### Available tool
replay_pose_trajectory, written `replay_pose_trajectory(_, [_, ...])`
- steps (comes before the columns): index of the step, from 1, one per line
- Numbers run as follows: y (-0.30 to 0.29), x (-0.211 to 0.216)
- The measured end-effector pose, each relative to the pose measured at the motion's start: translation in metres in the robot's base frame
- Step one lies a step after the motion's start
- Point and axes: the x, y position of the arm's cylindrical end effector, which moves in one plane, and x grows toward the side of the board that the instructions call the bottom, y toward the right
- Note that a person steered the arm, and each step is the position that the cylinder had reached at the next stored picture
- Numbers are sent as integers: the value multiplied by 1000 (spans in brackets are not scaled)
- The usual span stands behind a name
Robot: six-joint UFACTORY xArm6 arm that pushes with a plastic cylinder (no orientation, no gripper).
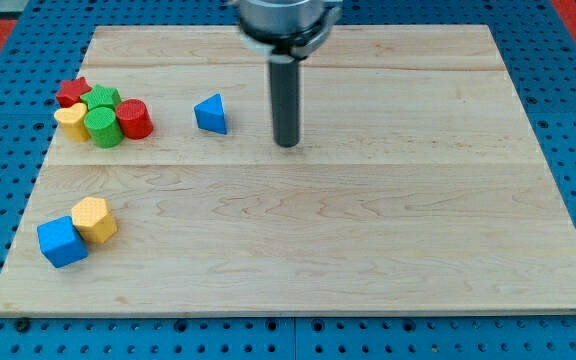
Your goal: Drag the blue triangle to the top right of the red circle
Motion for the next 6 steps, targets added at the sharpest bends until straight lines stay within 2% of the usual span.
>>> replay_pose_trajectory(2, [-157,-19])
replay_pose_trajectory(4, [-79,-48])
replay_pose_trajectory(6, [-141,-49])
